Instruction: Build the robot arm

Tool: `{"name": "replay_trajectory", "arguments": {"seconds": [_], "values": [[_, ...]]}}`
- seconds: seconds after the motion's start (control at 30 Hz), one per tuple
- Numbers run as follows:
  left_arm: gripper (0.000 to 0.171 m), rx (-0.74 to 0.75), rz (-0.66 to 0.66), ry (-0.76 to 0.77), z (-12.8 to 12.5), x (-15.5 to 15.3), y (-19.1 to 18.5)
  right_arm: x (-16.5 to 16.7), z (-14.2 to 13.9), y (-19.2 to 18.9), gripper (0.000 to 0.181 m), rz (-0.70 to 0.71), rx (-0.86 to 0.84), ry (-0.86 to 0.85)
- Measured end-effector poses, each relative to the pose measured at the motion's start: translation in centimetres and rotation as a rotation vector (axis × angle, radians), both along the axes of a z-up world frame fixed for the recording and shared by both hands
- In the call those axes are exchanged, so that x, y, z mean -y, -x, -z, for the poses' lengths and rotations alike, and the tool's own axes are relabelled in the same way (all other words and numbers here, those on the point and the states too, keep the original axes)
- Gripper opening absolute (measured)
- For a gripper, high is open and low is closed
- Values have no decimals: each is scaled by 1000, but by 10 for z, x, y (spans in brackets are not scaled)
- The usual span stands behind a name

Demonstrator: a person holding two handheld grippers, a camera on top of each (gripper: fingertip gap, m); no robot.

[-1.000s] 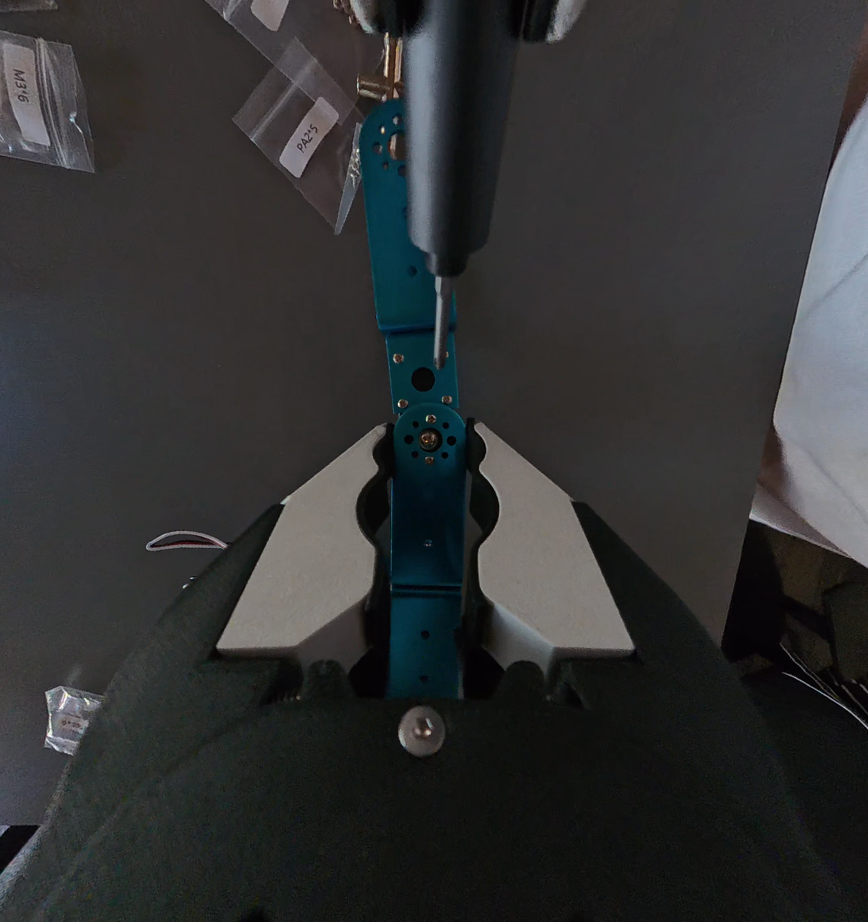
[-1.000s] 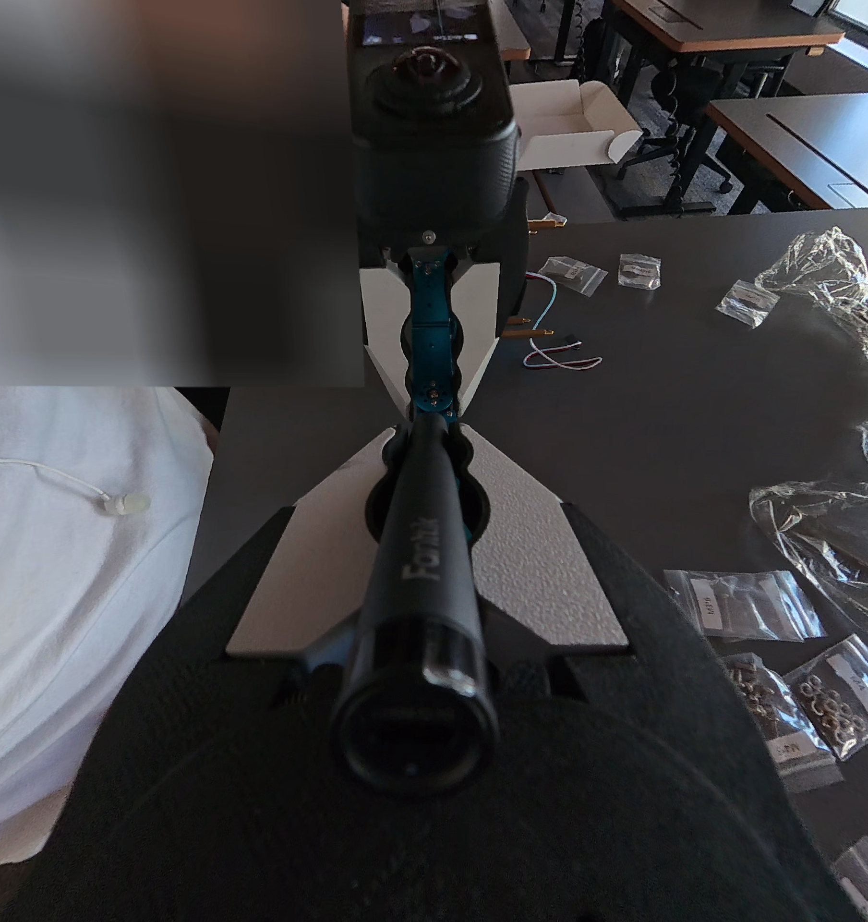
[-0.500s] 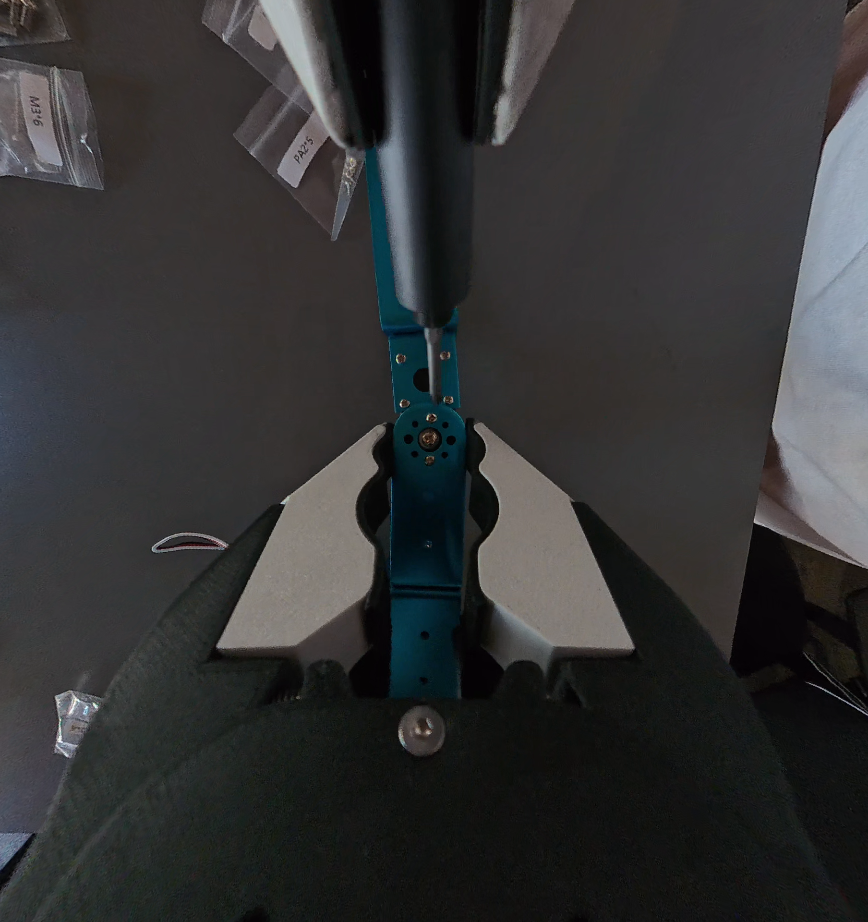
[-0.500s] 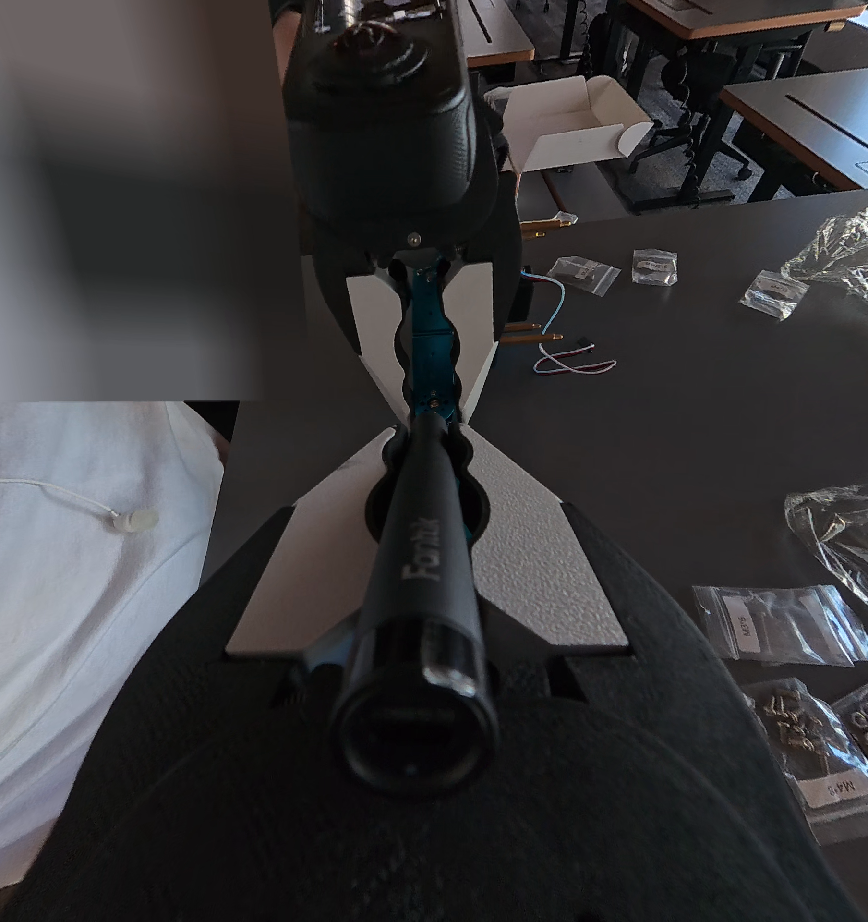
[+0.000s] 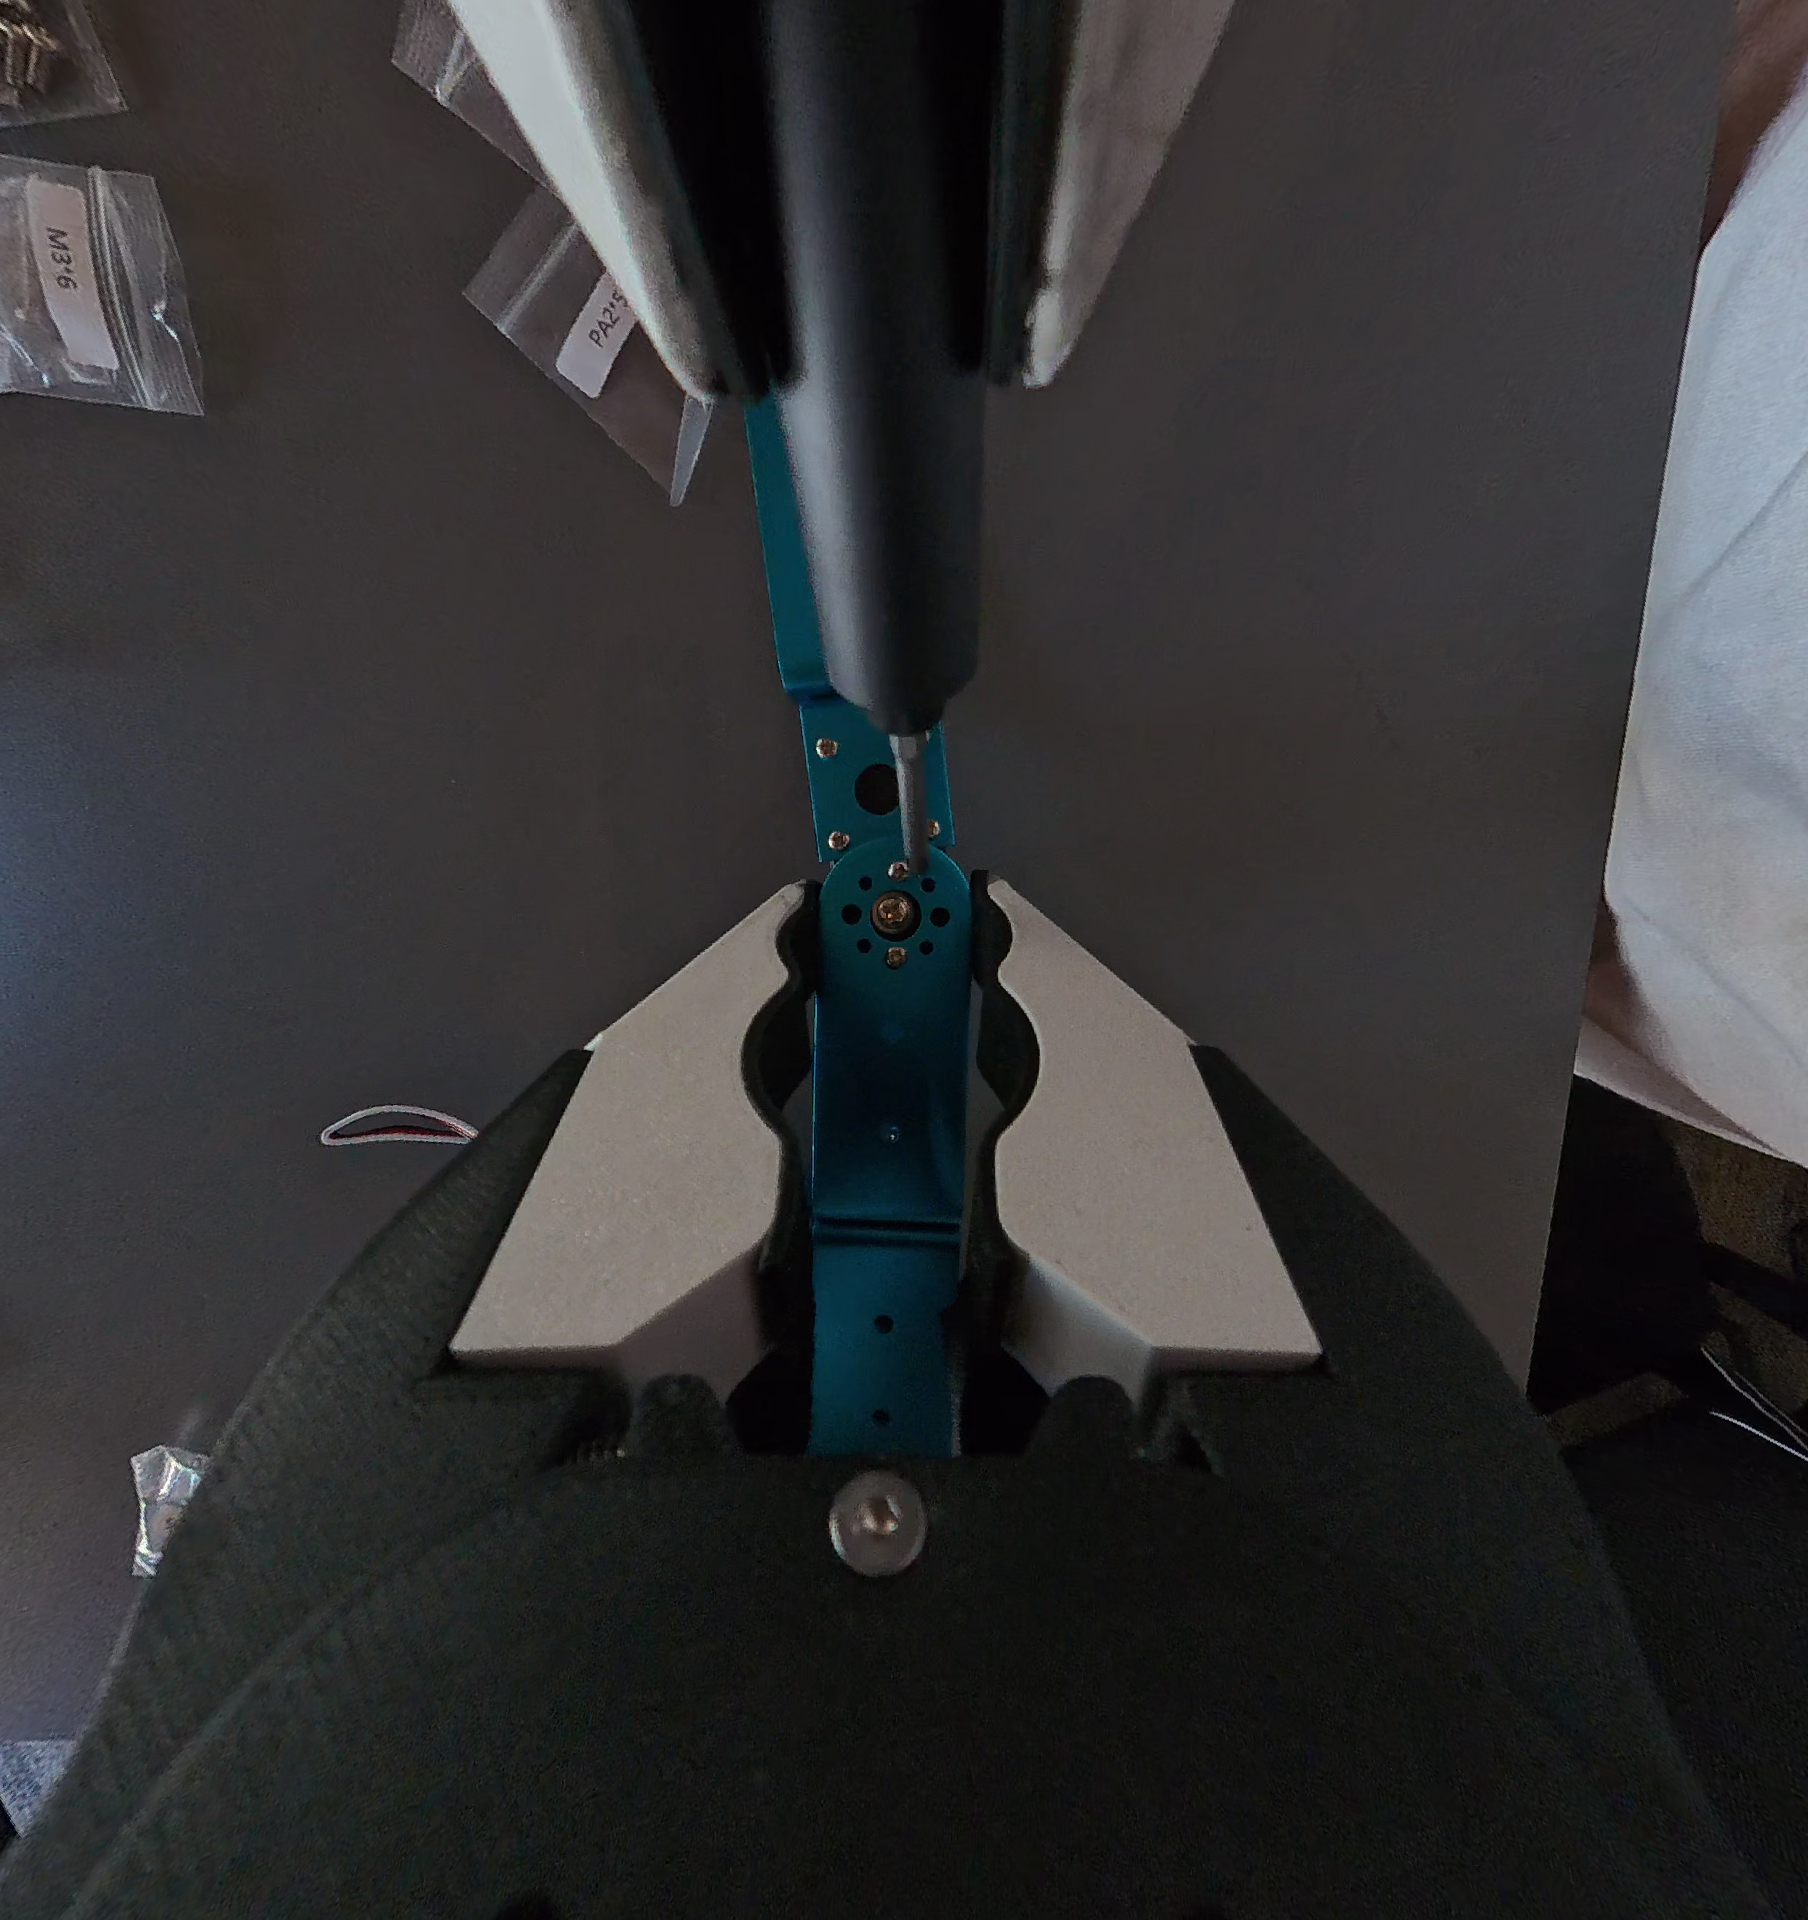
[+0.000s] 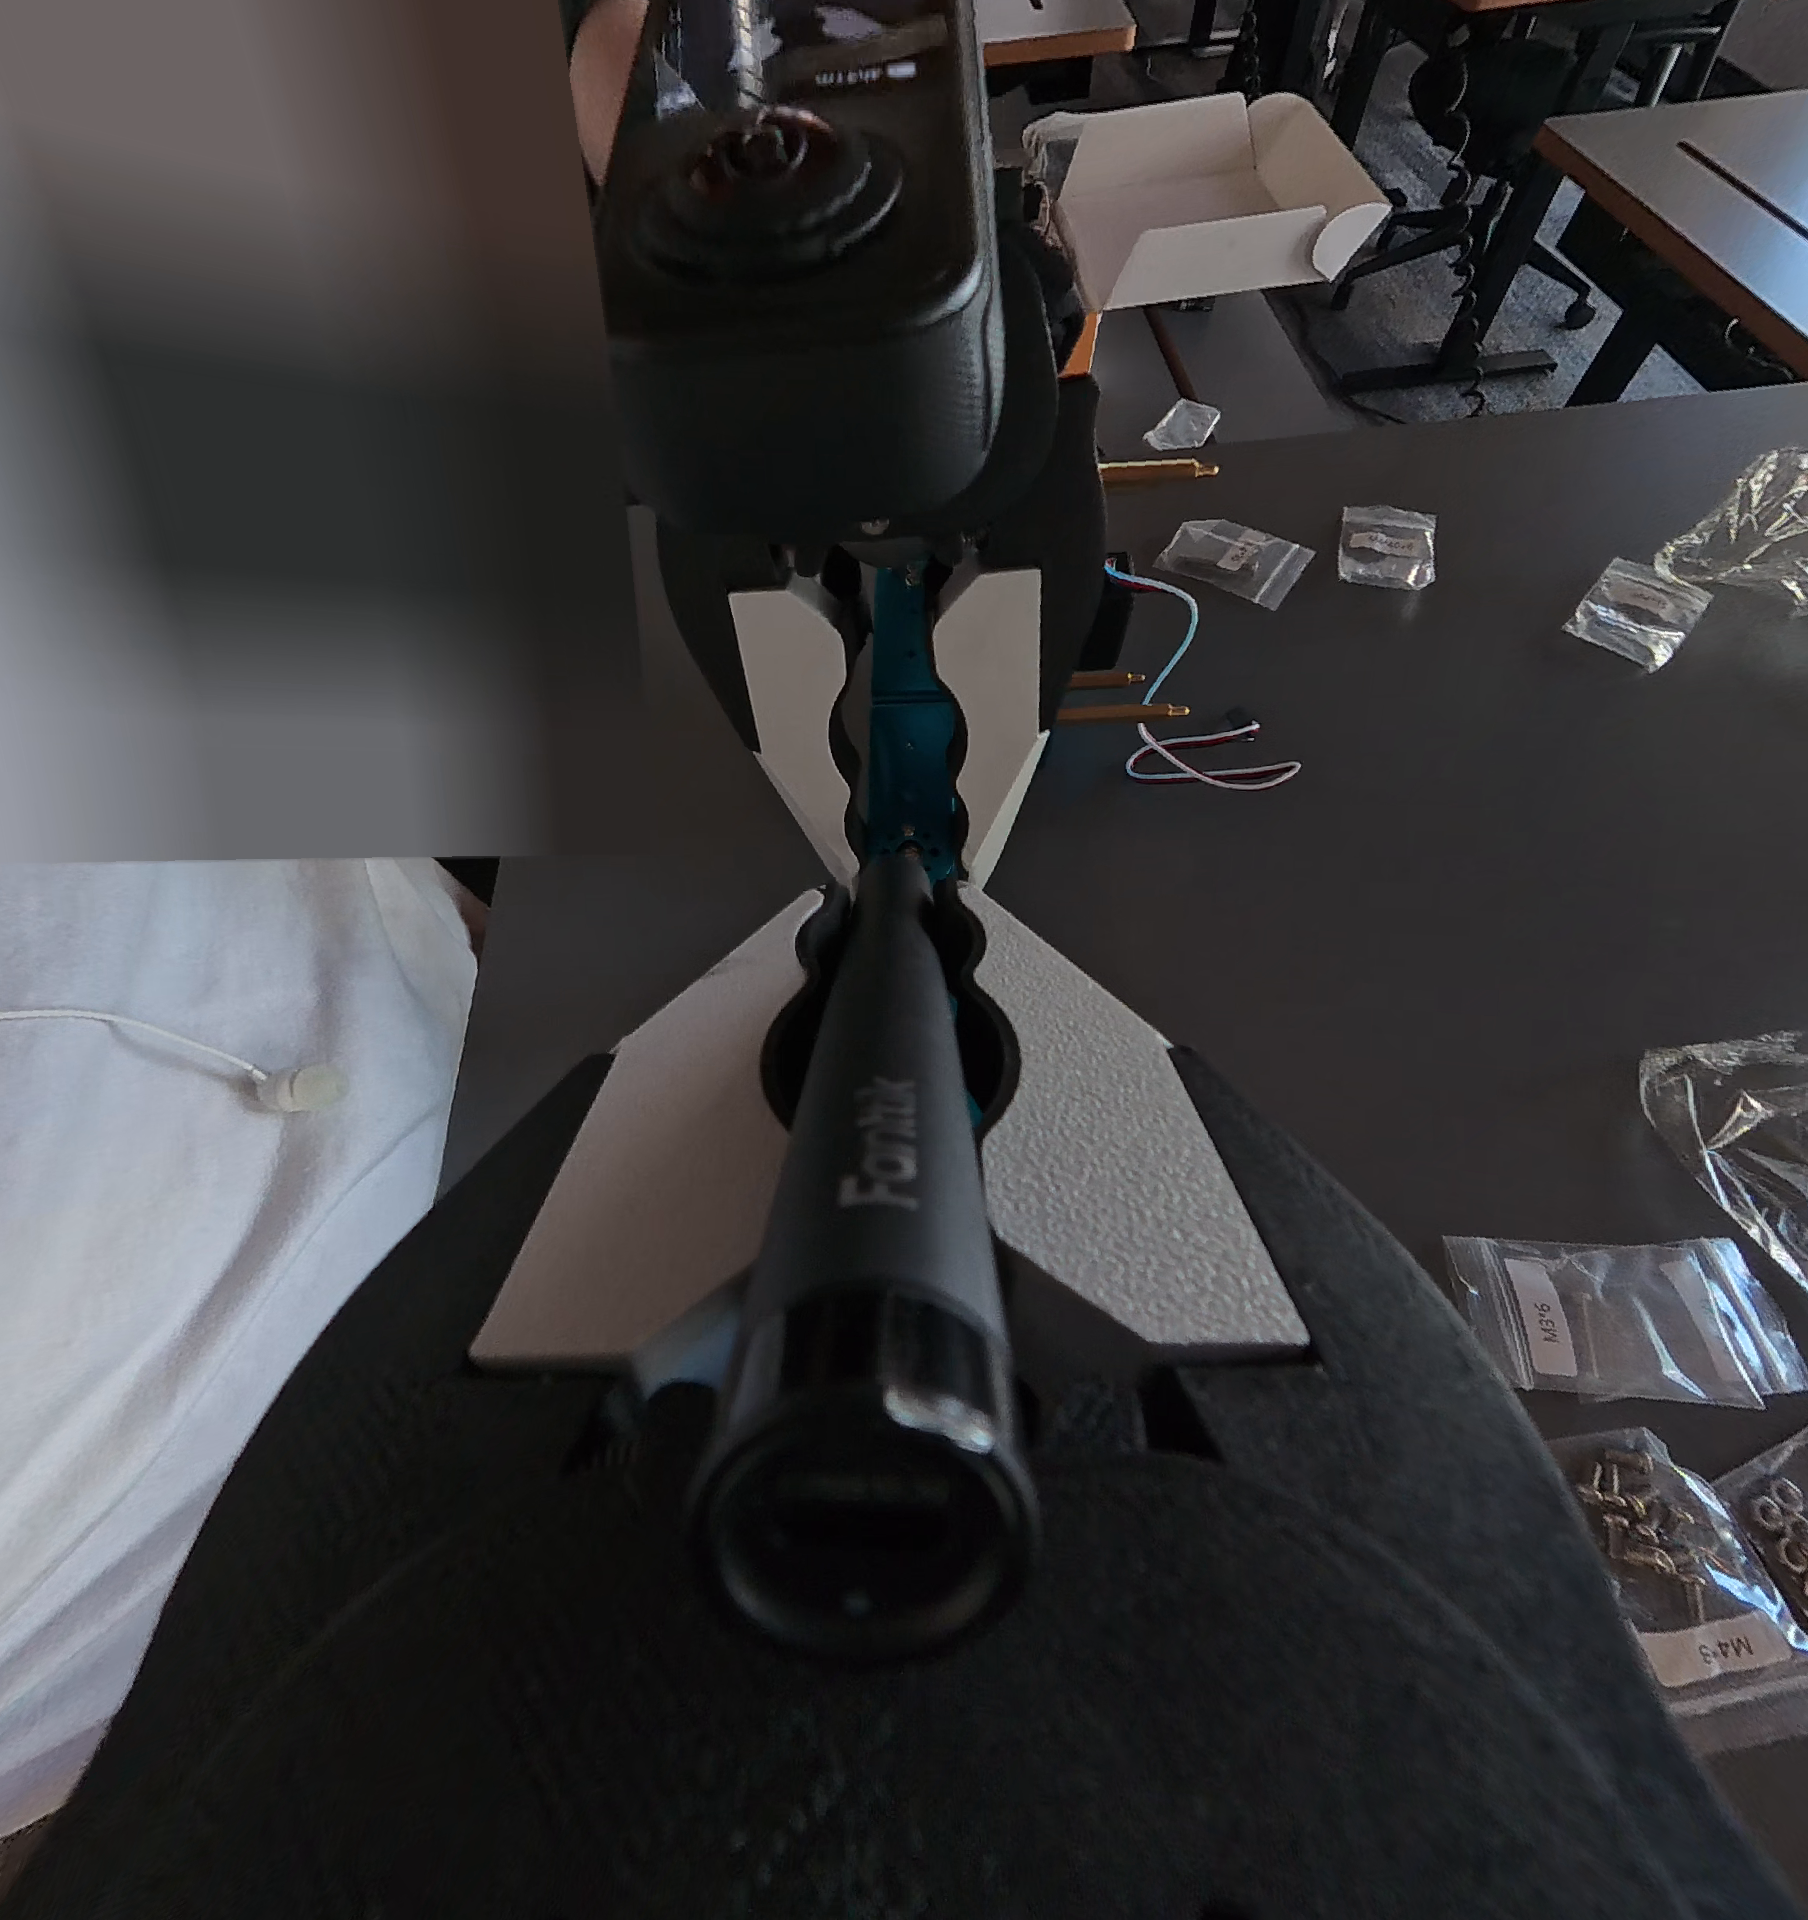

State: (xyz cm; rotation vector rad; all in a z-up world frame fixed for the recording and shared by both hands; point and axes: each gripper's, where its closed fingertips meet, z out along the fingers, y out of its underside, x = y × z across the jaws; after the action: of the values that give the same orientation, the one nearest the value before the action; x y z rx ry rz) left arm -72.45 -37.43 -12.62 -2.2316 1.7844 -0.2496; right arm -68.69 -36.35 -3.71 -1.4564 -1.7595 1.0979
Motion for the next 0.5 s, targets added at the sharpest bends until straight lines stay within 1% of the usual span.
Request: {"name": "replay_trajectory", "arguments": {"seconds": [0.5], "values": [[27, -1, -2, -5, 0, 0, 0, -3, 4, 3, 18, 4, 20, -5]]}}
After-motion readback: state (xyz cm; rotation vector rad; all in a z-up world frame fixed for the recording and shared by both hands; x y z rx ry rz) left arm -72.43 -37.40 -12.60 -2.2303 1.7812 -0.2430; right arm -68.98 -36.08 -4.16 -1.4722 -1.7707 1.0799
